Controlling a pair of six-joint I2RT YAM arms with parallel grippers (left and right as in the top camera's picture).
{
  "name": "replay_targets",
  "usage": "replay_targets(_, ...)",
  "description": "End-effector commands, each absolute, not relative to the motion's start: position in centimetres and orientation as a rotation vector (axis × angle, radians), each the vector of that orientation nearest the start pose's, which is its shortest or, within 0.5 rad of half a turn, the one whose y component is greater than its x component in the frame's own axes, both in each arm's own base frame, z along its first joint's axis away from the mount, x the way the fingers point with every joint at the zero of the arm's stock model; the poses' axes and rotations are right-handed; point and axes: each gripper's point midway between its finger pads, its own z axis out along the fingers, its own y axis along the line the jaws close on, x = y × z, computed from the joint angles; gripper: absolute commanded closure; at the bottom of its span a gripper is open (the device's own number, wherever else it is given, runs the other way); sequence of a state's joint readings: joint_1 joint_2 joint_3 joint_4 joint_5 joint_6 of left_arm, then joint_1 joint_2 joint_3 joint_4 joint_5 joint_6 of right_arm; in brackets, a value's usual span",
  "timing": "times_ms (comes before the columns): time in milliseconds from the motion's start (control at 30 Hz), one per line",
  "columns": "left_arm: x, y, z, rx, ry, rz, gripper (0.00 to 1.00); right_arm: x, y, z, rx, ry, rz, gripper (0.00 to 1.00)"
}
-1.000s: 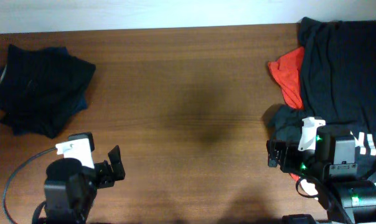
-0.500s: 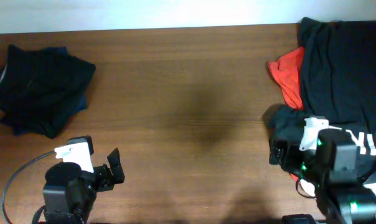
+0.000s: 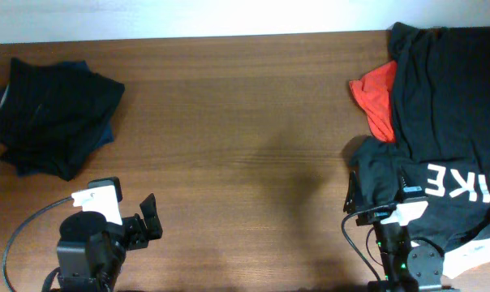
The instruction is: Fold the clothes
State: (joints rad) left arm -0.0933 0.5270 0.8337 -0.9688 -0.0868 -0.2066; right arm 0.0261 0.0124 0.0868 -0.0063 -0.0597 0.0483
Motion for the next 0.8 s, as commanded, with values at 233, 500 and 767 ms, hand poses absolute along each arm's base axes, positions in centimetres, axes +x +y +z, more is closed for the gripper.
replay_targets(233,20.1,-0.2,22.7,-0.191,2.218,-0.062,0.01,24.6,1.5,15.7,-0.129,1.638,-0.006,0.01)
replay_targets(500,20.1,-0.2,22.7,-0.191,2.218,-0.062,0.01,24.6,1.5,15.7,-0.129,1.639,-0.006,0.01)
replay_targets(767,20.0,-0.2,22.5,-0.191,2.225,-0.061,0.01,24.6,1.5,15.7,-0.129,1.639,-0.006,0.01)
